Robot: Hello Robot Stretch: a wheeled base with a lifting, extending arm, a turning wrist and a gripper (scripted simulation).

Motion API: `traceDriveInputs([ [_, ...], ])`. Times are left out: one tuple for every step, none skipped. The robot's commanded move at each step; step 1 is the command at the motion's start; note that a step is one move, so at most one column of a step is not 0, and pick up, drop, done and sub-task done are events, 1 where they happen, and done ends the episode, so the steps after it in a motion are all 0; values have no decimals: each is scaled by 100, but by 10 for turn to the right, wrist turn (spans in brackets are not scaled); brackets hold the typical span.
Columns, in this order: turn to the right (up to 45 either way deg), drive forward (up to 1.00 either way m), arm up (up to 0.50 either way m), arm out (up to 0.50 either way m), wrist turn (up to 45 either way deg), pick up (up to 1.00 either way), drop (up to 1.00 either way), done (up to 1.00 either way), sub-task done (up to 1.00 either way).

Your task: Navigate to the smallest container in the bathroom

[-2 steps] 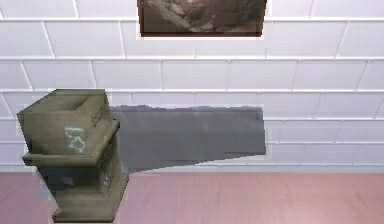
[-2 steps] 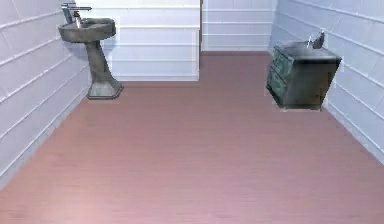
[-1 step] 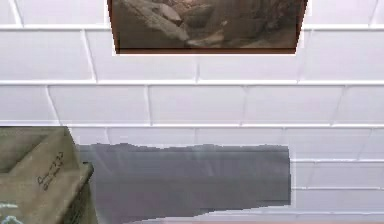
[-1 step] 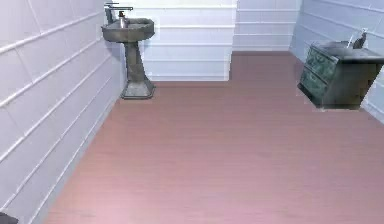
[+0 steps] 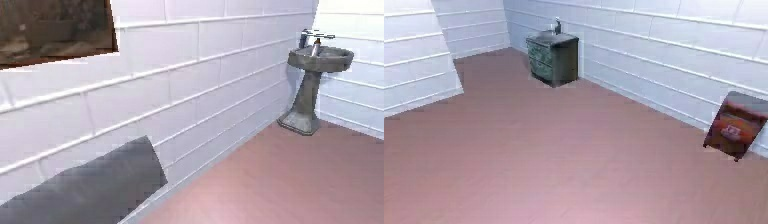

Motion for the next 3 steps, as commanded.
traceDriveInputs([
  [450, 0, 0, 0, 0, 0, 0, 0, 0],
  [390, 0, 0, 0, 0, 0, 0, 0, 0],
  [0, 100, 0, 0, 0, 0, 0, 0, 0],
])
